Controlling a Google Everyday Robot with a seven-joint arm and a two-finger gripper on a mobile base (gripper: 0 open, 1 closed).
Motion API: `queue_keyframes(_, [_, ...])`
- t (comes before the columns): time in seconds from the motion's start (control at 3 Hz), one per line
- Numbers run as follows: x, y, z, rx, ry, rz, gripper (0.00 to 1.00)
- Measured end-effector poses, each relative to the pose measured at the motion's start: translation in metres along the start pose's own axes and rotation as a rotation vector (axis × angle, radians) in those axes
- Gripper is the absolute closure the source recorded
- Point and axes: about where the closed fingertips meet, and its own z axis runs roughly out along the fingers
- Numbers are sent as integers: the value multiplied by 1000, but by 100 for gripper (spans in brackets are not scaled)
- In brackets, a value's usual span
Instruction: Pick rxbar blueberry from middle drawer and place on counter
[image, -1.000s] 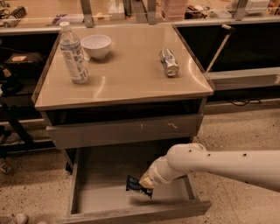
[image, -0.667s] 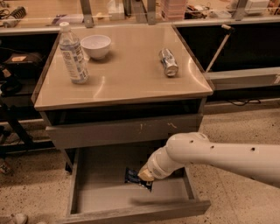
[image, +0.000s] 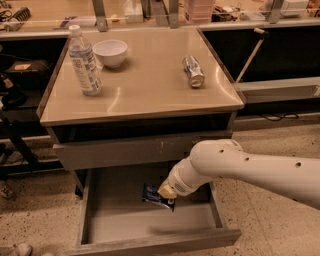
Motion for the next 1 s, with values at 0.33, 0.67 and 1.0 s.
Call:
queue_keyframes(0.33, [-8,-2,-9,18,-1,-9,100])
queue_keyframes(0.67, [-36,-8,-43,60,6,-13,100])
queue_keyframes(1.0, [-64,-14,-80,101,9,-31,100])
